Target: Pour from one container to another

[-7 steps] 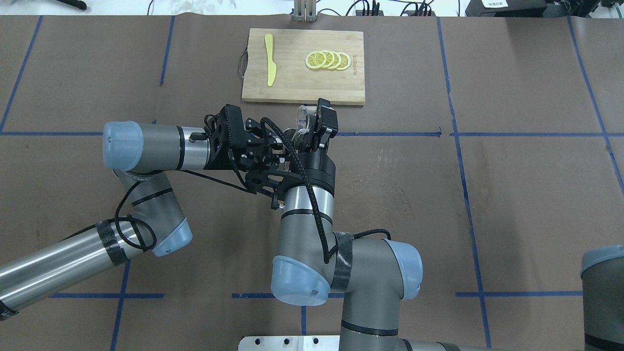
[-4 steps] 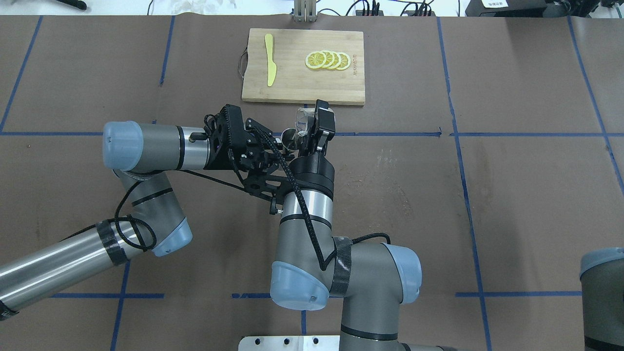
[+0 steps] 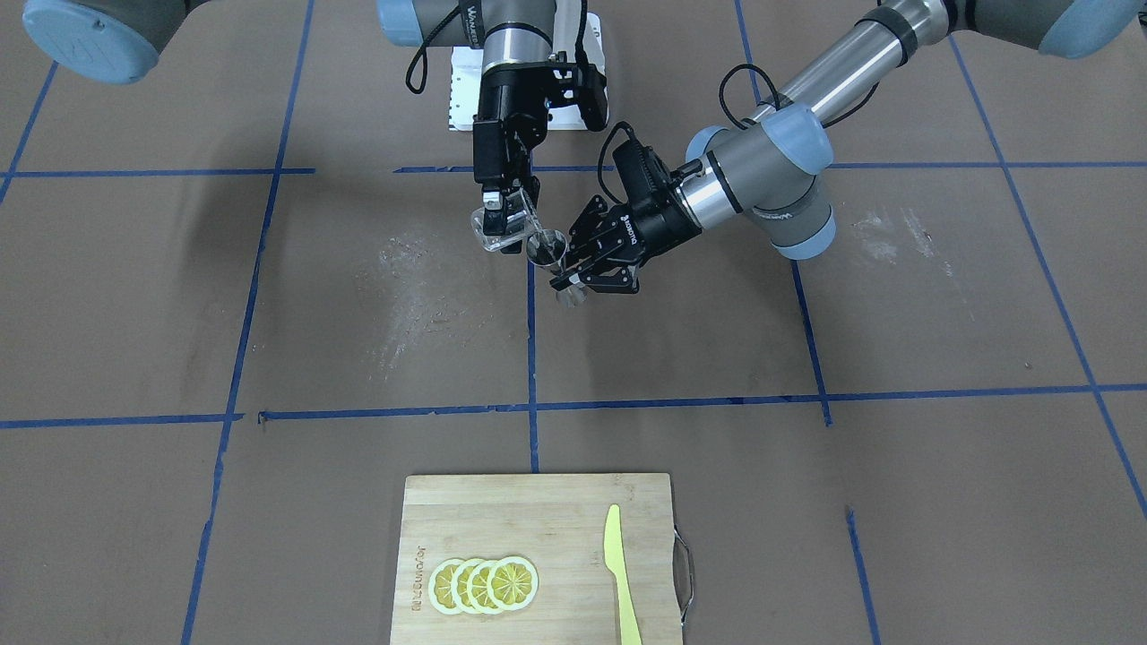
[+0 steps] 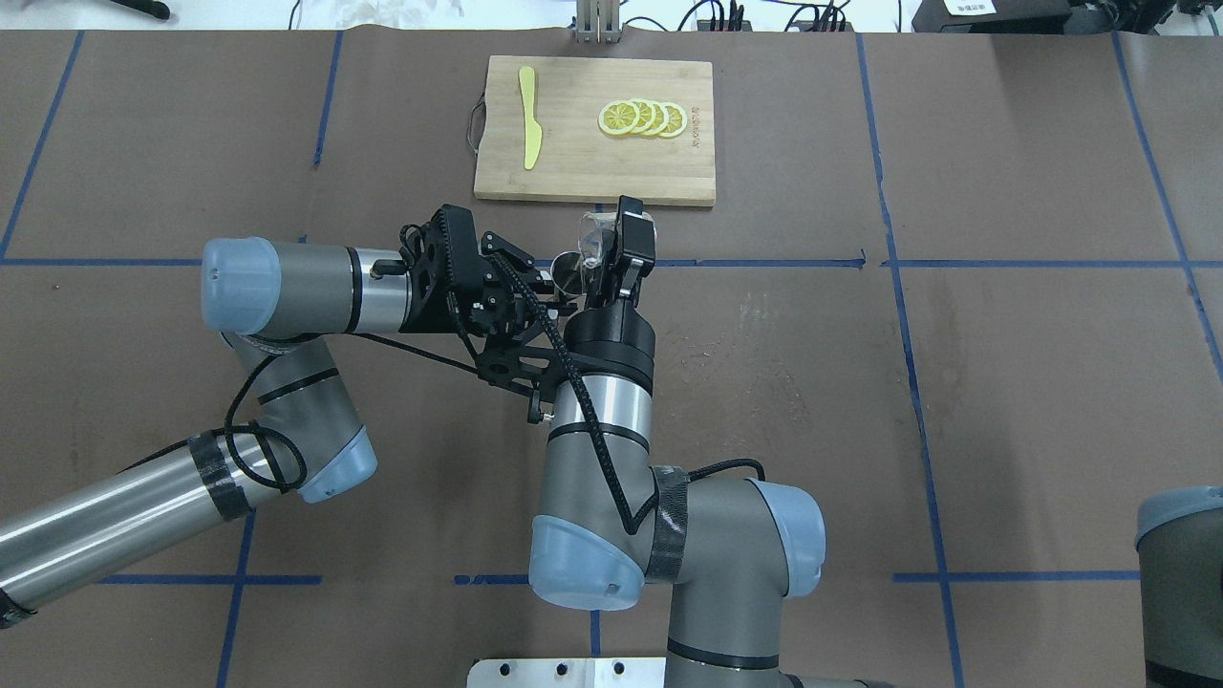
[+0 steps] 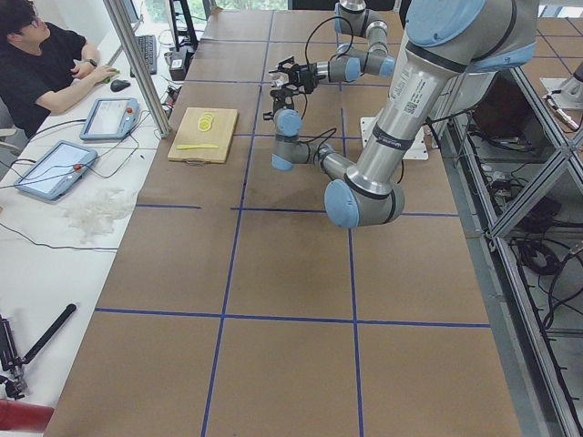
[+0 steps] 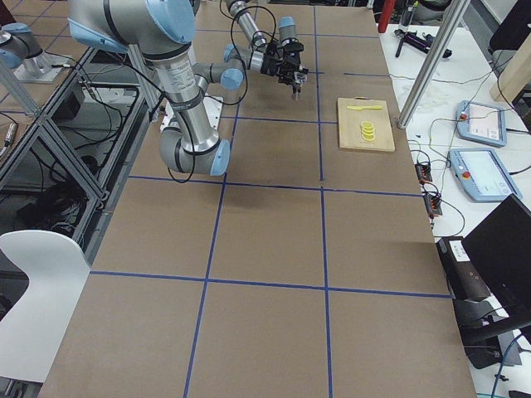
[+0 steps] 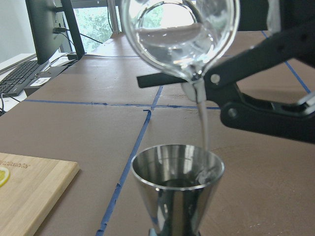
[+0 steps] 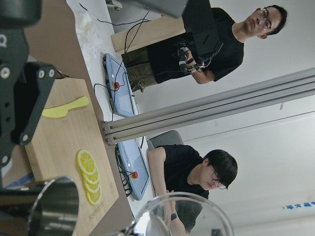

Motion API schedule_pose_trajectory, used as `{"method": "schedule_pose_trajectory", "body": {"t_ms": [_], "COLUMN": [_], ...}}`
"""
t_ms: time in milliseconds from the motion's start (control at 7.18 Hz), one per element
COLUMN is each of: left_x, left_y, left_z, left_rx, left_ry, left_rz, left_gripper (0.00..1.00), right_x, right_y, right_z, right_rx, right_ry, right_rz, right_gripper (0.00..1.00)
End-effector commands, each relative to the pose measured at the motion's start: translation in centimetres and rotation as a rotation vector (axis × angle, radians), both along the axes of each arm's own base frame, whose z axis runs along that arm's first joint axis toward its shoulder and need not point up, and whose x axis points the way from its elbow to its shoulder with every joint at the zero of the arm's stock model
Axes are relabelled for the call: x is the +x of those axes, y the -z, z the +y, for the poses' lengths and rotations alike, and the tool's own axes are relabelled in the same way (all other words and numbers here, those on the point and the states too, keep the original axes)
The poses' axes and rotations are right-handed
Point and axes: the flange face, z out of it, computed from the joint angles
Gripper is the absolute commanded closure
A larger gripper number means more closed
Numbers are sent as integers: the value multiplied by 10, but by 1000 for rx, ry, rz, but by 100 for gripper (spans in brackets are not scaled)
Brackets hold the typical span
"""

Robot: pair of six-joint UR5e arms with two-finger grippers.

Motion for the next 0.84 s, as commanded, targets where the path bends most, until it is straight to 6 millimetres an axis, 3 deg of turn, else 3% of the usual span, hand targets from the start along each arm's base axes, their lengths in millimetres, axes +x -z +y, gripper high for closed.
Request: {"method": "schedule_pose_trajectory", "body": {"t_ms": [0,697], "left_x": [0,-1], "left_y": [1,0], "left_z": [0,0], "left_rx": [2,1], "left_ry": [0,0], "left_rz": [3,1], "left_gripper": [100,100], "right_x": [-1,0], "right_y": [0,1], "right_z": [0,-1], "right_rx": [1,6], "right_ry": [2,12], "right_rz": [12,72], "right_gripper": [100,100]}}
